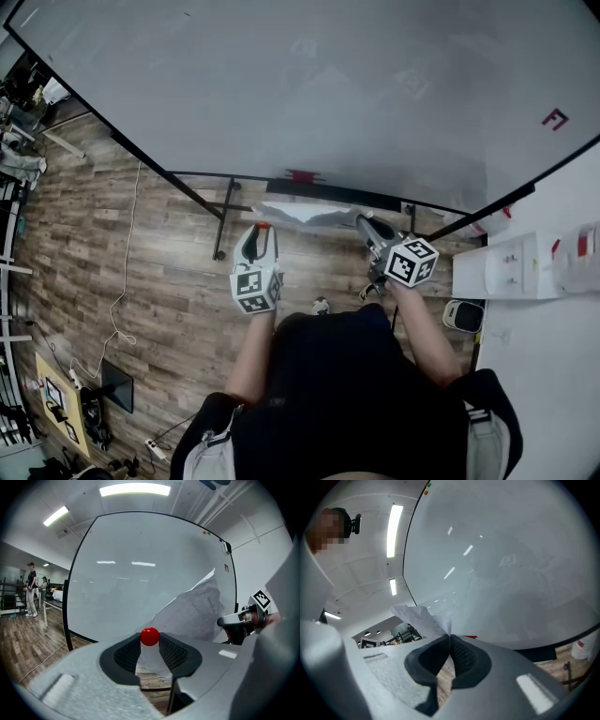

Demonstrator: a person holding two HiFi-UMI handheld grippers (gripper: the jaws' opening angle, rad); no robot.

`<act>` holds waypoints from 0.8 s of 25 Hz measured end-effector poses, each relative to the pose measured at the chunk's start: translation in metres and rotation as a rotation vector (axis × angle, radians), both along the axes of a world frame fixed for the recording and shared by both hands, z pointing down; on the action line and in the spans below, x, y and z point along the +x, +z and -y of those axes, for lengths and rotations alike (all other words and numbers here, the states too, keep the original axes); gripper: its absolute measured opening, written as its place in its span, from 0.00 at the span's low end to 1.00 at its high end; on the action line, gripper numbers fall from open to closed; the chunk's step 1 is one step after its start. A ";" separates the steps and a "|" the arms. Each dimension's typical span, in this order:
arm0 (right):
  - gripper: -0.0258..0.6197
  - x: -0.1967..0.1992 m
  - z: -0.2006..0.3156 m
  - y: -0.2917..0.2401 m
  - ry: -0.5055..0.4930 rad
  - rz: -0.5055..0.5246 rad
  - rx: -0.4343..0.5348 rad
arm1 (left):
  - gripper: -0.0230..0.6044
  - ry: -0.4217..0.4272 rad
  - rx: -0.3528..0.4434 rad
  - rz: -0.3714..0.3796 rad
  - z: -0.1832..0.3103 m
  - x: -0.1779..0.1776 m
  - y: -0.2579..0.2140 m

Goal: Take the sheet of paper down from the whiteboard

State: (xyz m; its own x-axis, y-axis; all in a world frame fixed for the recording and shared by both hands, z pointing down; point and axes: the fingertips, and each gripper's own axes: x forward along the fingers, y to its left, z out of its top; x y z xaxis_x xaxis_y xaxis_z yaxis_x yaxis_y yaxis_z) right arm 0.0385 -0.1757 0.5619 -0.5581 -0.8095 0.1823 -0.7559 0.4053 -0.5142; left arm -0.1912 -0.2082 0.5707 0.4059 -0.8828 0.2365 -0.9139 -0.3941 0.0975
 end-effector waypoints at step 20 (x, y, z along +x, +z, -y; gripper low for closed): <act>0.05 0.001 -0.001 0.000 0.010 0.029 -0.005 | 0.25 -0.003 0.004 -0.002 -0.003 -0.002 0.002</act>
